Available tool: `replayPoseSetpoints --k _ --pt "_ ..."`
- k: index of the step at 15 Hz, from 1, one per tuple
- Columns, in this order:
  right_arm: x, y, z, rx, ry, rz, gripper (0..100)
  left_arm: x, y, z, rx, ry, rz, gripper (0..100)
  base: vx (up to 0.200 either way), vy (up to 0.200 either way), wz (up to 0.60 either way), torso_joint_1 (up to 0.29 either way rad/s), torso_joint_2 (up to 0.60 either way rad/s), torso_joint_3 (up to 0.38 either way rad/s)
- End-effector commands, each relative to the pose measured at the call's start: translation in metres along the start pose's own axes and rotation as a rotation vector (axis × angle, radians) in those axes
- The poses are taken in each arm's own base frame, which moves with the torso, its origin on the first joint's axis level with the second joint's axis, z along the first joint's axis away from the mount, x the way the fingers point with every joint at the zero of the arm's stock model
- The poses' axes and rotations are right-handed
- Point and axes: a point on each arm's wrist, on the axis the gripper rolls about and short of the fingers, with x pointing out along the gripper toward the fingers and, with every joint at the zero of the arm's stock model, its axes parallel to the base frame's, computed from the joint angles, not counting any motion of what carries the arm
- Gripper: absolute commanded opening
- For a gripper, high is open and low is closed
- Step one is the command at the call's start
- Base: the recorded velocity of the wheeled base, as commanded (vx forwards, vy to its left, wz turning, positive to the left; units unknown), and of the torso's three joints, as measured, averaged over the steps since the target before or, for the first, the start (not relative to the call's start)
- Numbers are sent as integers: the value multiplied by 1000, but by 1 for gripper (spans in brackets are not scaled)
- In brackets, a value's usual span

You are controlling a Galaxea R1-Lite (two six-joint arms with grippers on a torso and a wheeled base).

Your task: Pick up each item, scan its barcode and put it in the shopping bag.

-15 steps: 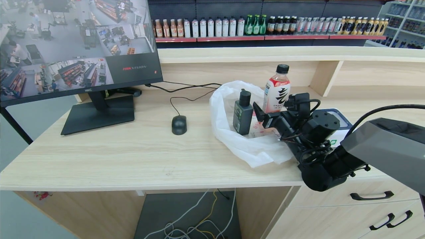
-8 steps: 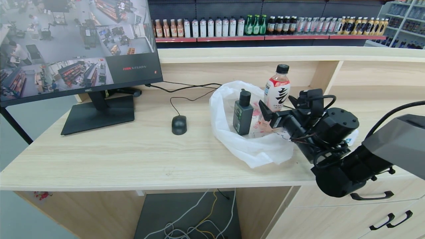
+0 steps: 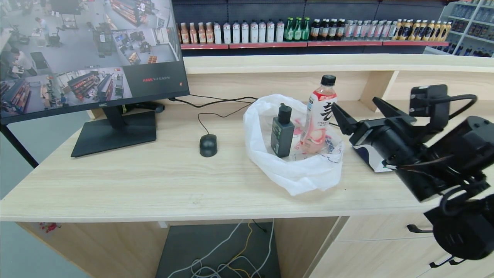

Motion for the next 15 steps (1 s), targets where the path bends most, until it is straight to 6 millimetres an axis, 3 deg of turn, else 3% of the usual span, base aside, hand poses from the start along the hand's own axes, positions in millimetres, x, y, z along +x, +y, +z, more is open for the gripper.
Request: replayPoseSetpoints --k 1,4,7,10,15 --pt "-51 -2 42 12 -56 17 100 0 0 0 0 0 0 100 0 0 0 0 0 0" --pt "-111 -11 67 19 -93 16 100 0 0 0 0 0 0 100 0 0 0 0 0 0" --pt "-165 -15 54 29 -11 24 100 0 0 0 0 0 0 100 0 0 0 0 0 0" --pt "-180 -17 56 45 20 27 100 0 0 0 0 0 0 100 0 0 0 0 0 0" --pt "-235 -19 42 12 293 102 100 0 0 0 0 0 0 100 0 0 0 0 0 0"
